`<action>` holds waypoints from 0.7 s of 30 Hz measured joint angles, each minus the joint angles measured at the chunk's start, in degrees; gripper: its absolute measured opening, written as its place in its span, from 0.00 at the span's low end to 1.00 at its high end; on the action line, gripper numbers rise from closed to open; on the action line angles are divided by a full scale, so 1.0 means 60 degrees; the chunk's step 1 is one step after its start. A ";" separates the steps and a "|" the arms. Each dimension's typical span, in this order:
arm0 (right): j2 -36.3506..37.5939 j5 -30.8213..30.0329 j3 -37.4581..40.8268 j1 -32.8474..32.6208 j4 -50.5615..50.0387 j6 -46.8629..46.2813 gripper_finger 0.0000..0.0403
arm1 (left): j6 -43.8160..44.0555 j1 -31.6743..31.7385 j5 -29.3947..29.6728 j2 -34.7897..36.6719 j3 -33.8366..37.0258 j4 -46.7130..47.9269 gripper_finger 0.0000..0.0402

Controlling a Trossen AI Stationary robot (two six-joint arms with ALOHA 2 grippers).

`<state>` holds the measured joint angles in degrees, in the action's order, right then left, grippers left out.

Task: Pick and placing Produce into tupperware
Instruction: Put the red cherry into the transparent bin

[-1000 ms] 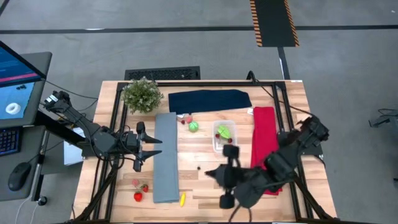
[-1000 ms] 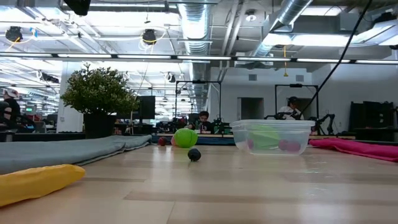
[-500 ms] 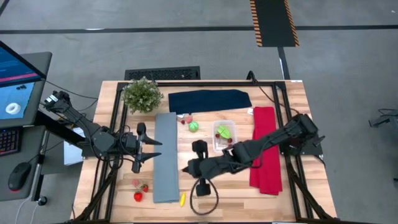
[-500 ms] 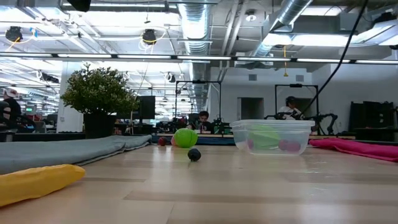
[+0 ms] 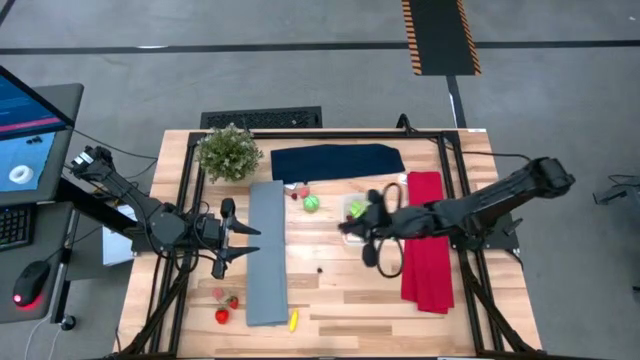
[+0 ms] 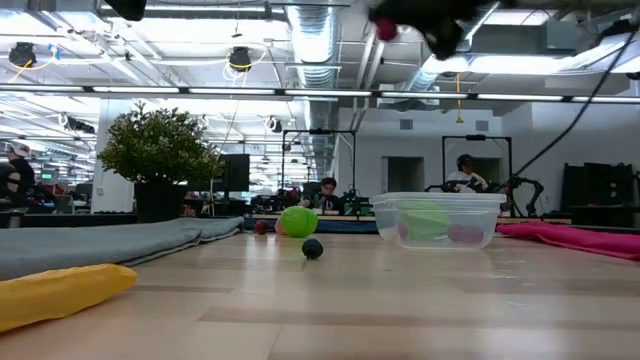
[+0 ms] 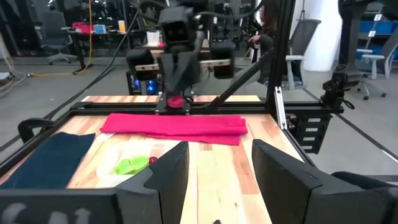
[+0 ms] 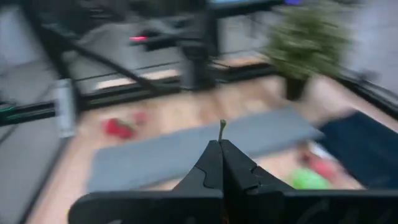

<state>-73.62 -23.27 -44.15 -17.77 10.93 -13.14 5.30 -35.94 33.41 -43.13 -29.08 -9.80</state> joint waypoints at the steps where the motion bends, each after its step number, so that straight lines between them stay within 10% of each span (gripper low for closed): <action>1: 0.0288 -0.0502 0.0223 -0.0039 -0.0472 -0.0400 0.03 | 0.0000 0.0000 0.0004 -0.0002 0.0000 0.0000 0.42; 6: 0.0566 -0.2139 0.0649 -0.0006 -0.2622 -0.2626 0.03 | -0.0079 0.0004 0.0145 -0.0002 0.0000 -0.0056 0.42; 21: -0.2016 -0.1381 0.0690 0.1009 -0.3434 -0.5065 0.06 | -0.0180 0.0007 0.0548 -0.0004 0.0000 0.0176 0.42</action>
<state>-85.71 -31.56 -40.01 -11.72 -9.68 -43.53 4.22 -35.90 36.69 -43.16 -29.08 -8.75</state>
